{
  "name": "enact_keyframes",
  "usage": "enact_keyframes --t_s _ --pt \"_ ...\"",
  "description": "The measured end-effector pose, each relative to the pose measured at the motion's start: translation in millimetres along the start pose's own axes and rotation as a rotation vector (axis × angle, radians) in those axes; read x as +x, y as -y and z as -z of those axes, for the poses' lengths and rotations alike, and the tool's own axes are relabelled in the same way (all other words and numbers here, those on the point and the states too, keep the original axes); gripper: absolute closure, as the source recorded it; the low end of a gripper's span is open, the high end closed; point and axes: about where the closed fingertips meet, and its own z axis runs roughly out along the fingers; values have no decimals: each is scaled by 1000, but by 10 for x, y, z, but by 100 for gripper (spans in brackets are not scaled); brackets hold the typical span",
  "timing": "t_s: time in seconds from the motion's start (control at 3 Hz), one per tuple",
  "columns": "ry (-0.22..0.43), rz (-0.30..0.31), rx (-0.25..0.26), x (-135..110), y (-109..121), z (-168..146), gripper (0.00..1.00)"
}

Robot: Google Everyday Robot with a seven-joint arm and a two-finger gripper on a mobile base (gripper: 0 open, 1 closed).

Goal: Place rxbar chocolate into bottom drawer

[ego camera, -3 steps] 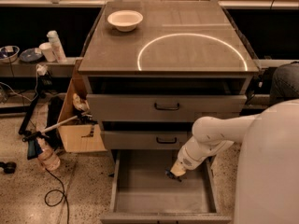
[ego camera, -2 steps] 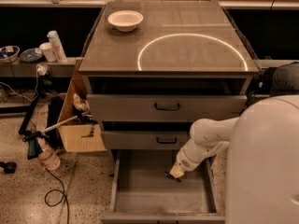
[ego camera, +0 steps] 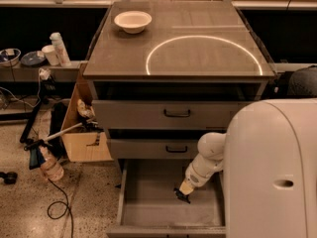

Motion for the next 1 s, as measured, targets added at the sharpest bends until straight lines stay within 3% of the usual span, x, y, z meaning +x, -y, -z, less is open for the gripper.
enact_keyframes --t_s 1.0 --pt "-69 -60 -15 269 53 -492 100"
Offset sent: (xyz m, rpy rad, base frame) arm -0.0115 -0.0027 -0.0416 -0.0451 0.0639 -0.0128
